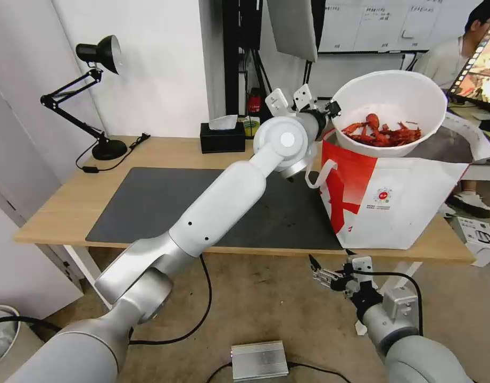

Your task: Pick up the trash from the table and place it into the takeout bag.

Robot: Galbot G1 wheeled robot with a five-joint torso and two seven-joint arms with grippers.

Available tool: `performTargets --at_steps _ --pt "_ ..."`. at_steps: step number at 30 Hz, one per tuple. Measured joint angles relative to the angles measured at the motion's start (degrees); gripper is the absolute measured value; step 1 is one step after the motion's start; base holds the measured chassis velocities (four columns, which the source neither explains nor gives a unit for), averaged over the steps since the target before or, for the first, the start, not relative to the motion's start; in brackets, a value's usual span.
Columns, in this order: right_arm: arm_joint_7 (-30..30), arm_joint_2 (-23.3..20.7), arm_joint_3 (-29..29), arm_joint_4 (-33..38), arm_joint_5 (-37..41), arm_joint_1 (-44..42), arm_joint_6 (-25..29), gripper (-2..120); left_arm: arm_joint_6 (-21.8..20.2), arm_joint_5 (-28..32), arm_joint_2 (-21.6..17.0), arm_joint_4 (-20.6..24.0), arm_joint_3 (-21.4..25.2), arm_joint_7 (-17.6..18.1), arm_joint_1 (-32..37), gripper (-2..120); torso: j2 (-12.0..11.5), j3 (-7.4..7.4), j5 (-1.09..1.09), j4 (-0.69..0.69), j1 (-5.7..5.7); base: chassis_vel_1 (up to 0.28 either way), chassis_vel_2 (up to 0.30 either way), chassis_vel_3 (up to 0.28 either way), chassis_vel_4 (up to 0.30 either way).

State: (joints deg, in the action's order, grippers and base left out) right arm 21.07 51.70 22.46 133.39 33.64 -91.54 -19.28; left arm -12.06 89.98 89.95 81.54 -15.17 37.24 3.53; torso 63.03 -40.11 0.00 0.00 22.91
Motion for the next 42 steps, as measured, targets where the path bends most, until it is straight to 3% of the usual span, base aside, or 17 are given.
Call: performTargets --at_steps 8,19,27,40,42 --pt "0.0 0.0 0.0 0.0 0.0 0.0 0.0 100 -3.53 -1.08 -0.14 -0.16 -2.07 0.2 -0.45 0 0.0 0.0 0.0 0.0 0.0 0.0 0.0 0.0 0.0" --pt "0.0 0.0 0.0 0.0 0.0 0.0 0.0 100 -4.25 -2.51 -0.77 -0.18 -2.7 0.24 -0.4 0 0.0 0.0 0.0 -0.01 0.0 0.0 0.0 0.0 0.0" --pt "0.0 0.0 0.0 0.0 0.0 0.0 0.0 100 -4.07 -2.59 -2.03 0.87 -2.74 -0.12 -0.58 24 0.0 0.0 0.0 0.0 0.0 0.0 0.0 0.0 0.0" --pt "0.0 0.0 0.0 0.0 0.0 0.0 0.0 100 -3.89 -2.46 -2.88 2.23 -2.85 0.07 -0.81 77 0.0 0.0 0.0 -0.01 0.0 0.0 0.0 0.0 0.0" --pt "0.0 0.0 0.0 0.0 0.0 0.0 0.0 100 -3.87 -2.48 -3.15 2.48 -2.93 0.07 -0.81 80 0.0 0.0 0.0 -0.01 0.0 0.0 0.0 0.0 0.0"
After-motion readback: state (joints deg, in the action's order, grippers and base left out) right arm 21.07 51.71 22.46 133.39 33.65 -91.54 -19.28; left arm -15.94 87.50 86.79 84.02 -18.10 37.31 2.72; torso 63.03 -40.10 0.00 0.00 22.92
